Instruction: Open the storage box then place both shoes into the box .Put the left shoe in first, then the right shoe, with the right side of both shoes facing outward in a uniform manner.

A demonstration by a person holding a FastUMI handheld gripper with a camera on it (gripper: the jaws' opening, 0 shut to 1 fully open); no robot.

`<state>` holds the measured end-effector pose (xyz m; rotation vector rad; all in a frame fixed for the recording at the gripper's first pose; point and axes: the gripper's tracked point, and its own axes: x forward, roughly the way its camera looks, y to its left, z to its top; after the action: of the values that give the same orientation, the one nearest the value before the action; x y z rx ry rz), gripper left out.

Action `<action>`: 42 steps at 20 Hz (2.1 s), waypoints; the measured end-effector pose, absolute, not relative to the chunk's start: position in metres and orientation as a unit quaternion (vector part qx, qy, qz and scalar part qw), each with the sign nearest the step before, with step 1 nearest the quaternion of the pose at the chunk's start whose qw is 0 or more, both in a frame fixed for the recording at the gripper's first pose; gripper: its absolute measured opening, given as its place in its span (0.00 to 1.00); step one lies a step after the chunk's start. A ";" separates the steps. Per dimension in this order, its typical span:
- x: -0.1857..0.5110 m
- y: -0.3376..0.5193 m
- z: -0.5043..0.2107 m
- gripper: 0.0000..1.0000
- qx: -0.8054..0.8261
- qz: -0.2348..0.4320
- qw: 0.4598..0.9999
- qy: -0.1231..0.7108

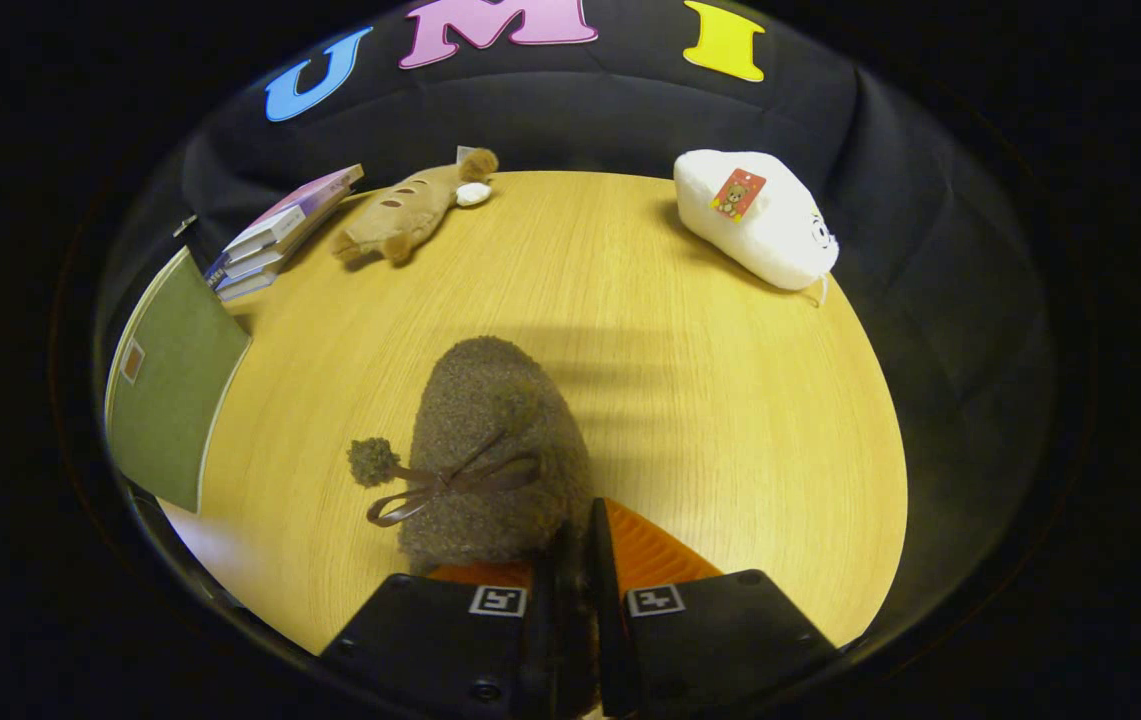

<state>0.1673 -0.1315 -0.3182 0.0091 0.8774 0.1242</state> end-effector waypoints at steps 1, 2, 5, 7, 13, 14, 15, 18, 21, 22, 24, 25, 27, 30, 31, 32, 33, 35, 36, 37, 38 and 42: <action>0.166 -0.131 -0.317 0.12 0.012 0.055 0.902 0.427; 0.164 -0.129 -0.317 0.09 0.019 0.053 0.901 0.430; 0.158 -0.123 -0.304 0.07 0.040 0.044 0.901 0.430; 0.152 -0.115 -0.286 0.07 0.047 0.039 0.905 0.421; 0.133 -0.075 -0.220 0.07 0.090 0.024 0.915 0.394; 0.130 -0.066 -0.207 0.07 0.095 0.023 0.917 0.387; 0.127 -0.056 -0.194 0.07 0.095 0.024 0.920 0.380; 0.114 -0.017 -0.152 0.07 0.110 0.034 0.927 0.357; 0.105 0.029 -0.112 0.07 0.139 0.049 0.926 0.346; 0.103 0.045 -0.099 0.07 0.144 0.056 0.928 0.340; 0.102 0.075 -0.074 0.07 0.154 0.068 0.929 0.331; 0.107 0.085 -0.064 0.07 0.159 0.073 0.929 0.327; 0.107 0.117 -0.048 0.07 0.168 0.083 0.928 0.323; 0.104 0.168 -0.043 0.07 0.165 0.104 0.923 0.333; 0.103 0.186 -0.045 0.07 0.165 0.112 0.920 0.338; 0.101 0.203 -0.047 0.07 0.165 0.120 0.916 0.344; 0.101 0.220 -0.052 0.07 0.166 0.127 0.913 0.351; 0.103 0.248 -0.063 0.07 0.165 0.132 0.906 0.367; 0.106 0.257 -0.070 0.07 0.163 0.130 0.904 0.373; 0.110 0.265 -0.077 0.07 0.161 0.125 0.903 0.378; 0.114 0.272 -0.083 0.07 0.161 0.120 0.901 0.384; 0.125 0.288 -0.108 0.08 0.156 0.094 0.900 0.396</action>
<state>0.1249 0.2876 -0.1084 0.3223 0.8185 0.1944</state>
